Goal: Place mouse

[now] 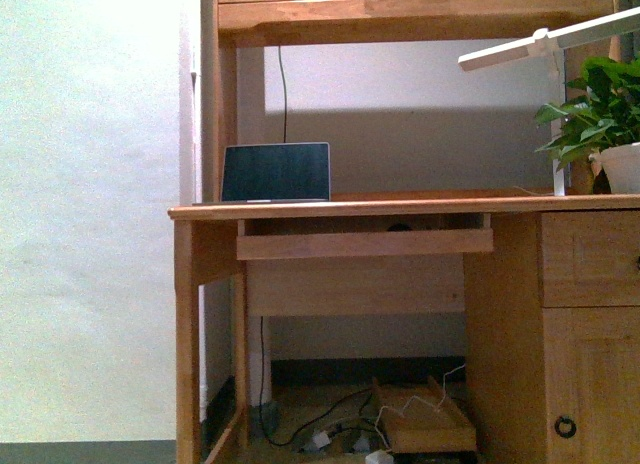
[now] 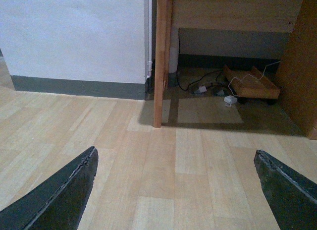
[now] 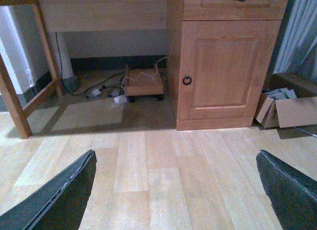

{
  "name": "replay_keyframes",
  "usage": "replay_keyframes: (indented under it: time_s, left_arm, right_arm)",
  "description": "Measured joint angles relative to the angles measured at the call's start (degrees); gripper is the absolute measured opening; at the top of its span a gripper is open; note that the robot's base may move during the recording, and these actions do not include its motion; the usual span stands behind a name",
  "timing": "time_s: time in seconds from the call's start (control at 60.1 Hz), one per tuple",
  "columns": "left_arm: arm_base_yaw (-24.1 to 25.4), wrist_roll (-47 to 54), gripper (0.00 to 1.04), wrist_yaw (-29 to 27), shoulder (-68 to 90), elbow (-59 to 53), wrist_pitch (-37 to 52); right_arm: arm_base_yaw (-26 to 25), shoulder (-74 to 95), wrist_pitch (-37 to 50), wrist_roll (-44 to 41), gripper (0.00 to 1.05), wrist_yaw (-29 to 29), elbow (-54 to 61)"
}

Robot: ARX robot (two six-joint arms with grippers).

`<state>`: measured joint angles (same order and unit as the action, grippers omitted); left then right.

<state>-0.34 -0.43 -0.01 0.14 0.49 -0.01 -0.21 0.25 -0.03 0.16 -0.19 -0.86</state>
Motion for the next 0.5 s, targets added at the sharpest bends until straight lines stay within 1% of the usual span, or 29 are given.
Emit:
replay_keyframes:
  time_s: [0.499]
  left_arm:
    - [0.0, 0.0, 0.97, 0.0, 0.0, 0.0, 0.0]
  right_arm:
    - [0.0, 0.0, 0.0, 0.0, 0.97, 0.0, 0.0]
